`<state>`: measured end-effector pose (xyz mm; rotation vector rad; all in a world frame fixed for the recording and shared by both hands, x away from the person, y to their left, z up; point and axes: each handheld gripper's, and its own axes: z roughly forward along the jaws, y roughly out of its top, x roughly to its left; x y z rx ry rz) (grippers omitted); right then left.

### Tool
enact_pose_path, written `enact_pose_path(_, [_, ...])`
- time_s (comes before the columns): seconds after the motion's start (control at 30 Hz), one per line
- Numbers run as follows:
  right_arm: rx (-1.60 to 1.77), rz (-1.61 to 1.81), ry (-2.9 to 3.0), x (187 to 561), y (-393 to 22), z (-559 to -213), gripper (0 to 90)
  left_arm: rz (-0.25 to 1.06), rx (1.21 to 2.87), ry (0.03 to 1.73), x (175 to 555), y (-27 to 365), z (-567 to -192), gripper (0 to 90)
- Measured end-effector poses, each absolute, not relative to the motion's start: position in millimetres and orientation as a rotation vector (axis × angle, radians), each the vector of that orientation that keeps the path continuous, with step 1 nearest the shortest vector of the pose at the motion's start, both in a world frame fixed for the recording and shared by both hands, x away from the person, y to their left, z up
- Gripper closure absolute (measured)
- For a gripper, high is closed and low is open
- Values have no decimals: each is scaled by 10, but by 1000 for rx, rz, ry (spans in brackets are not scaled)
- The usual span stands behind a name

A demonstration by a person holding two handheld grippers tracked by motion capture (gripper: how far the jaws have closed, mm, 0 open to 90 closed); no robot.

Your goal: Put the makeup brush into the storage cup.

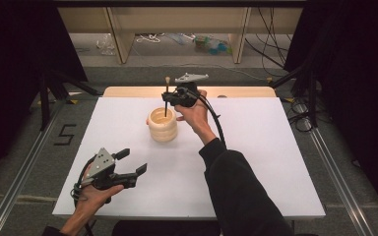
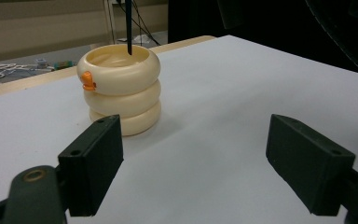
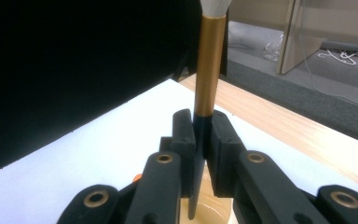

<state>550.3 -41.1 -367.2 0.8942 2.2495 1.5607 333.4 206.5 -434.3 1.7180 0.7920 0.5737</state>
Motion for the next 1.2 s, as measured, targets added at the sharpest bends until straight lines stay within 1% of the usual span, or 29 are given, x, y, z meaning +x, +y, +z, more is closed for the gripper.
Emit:
enact_pose_path(0.77, [934, 1414, 2403, 5526, -262, -3882, 829, 567, 1718, 796, 3332, 2061, -4344, 186])
enact_pose_path(0.93, [959, 1380, 2422, 5526, -243, -3917, 816, 569, 1718, 795, 3336, 2066, -4342, 185])
enact_pose_path(0.97, [962, 1382, 2417, 5527, -241, -3919, 785, 568, 1718, 796, 3334, 2064, -4343, 185])
enact_pose_path(1.0, [984, 1369, 2405, 5528, -244, -3916, 692, 568, 1718, 797, 3334, 2062, -4343, 185])
enact_pose_path(1.03, [984, 1369, 2405, 5528, -244, -3916, 692, 567, 1719, 798, 3334, 2062, -4344, 185])
enact_pose_path(1.07, [1006, 1370, 2388, 5530, -265, -3907, 605, 566, 1718, 798, 3334, 2063, -4344, 185])
enact_pose_path(1.1, [1006, 1370, 2388, 5530, -265, -3907, 605, 567, 1718, 797, 3335, 2064, -4343, 185])
enact_pose_path(1.17, [1038, 1376, 2360, 5530, -281, -3892, 509, 556, 1707, 801, 3337, 2063, -4348, 185])
enact_pose_path(1.2, [1077, 1384, 2354, 5522, -300, -3867, 438, 563, 1710, 796, 3341, 2069, -4346, 185])
